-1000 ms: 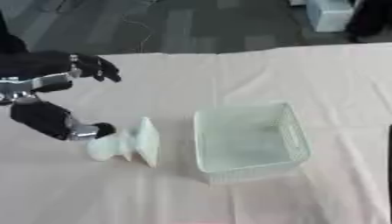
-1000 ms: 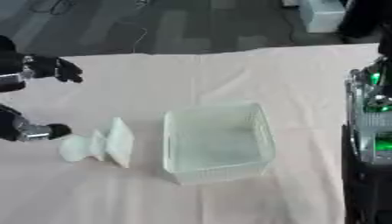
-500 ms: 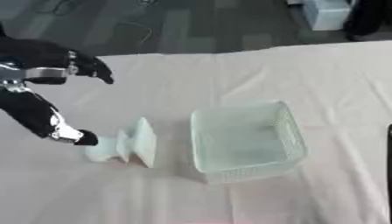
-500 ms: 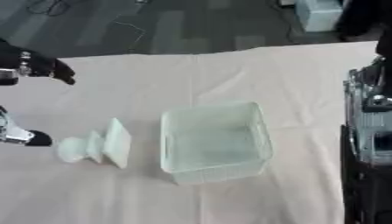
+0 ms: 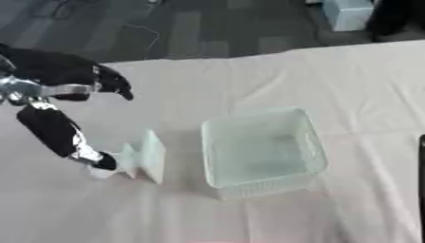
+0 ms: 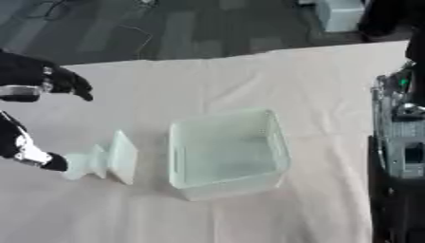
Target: Pick up objects on the table and place them in the box.
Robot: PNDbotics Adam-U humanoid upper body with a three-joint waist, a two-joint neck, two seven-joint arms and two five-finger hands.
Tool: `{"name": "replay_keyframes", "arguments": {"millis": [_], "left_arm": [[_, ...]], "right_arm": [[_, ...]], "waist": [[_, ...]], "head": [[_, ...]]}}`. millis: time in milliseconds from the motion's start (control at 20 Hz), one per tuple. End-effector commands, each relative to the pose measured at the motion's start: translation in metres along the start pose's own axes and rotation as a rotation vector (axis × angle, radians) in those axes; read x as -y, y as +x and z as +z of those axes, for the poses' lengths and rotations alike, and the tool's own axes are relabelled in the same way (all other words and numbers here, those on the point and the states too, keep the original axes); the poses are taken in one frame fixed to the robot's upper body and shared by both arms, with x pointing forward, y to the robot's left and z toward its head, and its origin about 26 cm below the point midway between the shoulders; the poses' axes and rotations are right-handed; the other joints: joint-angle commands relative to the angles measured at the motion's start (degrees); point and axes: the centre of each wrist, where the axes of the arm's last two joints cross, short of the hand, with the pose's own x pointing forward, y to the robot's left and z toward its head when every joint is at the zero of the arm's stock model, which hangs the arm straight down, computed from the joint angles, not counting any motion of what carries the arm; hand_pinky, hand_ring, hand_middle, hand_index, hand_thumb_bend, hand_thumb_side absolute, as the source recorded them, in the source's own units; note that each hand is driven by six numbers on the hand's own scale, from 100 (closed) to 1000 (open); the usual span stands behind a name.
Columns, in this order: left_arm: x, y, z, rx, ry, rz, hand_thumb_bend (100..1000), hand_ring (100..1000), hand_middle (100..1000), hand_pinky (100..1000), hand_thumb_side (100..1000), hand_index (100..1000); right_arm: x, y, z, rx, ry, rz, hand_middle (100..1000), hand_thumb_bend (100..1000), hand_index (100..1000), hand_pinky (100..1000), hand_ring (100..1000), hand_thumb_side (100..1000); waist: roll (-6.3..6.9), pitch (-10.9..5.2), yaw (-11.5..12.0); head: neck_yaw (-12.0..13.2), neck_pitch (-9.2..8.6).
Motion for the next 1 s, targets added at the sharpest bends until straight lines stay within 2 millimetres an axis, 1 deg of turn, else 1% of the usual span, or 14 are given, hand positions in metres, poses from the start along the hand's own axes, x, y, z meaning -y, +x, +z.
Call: {"name": "replay_keyframes", "arguments": {"millis": [50,200,300,450,500,600,750,950,1000], "left_arm": [[-0.002,0.006,-0.001,-0.007,-0.009,-0.054,699,949,931,1000,719,937],[0.003,0.011,-0.007,-0.005,-0.030,-0.067,720,952,932,1000,721,931],[0.008,0.013,-0.009,-0.009,-0.044,-0.072,740,970,940,1000,735,933],[0.015,0.015,-0.013,-0.019,-0.069,-0.088,740,974,941,1000,729,933],[0.016,0.016,-0.013,-0.024,-0.072,-0.093,723,982,953,1000,723,935],[0.015,0.015,-0.012,-0.049,-0.064,-0.113,717,996,965,1000,711,934],[0.013,0.013,-0.011,-0.084,-0.050,-0.137,708,994,966,1000,703,938],[0.009,0.011,-0.008,-0.107,-0.030,-0.117,658,948,936,997,684,924],[0.007,0.010,-0.007,-0.113,-0.023,-0.108,643,936,928,981,678,919]], "right_arm": [[-0.002,0.001,-0.008,0.035,-0.010,-0.015,305,100,463,472,312,926],[-0.003,0.001,-0.009,0.038,-0.013,-0.018,305,100,463,473,312,926],[-0.003,0.001,-0.009,0.040,-0.014,-0.020,305,100,464,473,312,926],[-0.003,0.001,-0.010,0.044,-0.017,-0.021,305,100,464,473,312,926],[-0.003,0.001,-0.010,0.044,-0.017,-0.020,304,100,464,473,312,924],[-0.003,0.001,-0.010,0.044,-0.015,-0.019,304,100,464,473,312,925],[-0.002,0.001,-0.010,0.044,-0.015,-0.016,304,100,464,473,312,925],[-0.002,0.001,-0.010,0.045,-0.016,-0.014,304,100,464,473,312,925],[-0.002,0.001,-0.010,0.045,-0.016,-0.013,304,100,463,473,312,925]], "waist": [[0.06,-0.76,-0.2],[0.10,-0.69,-0.4],[0.09,-0.65,-0.4],[0.05,-0.55,-0.4],[0.03,-0.52,-0.4],[-0.02,-0.48,-0.3],[-0.07,-0.41,-0.2],[-0.09,-0.34,-0.2],[-0.09,-0.34,-0.2]], "head": [[0.3,-0.01],[0.3,-0.01],[0.2,-0.01],[-0.1,-0.01],[-0.2,-0.01],[-0.4,-0.01],[-0.5,-0.01],[-0.8,-0.01],[-0.8,-0.01]]}}
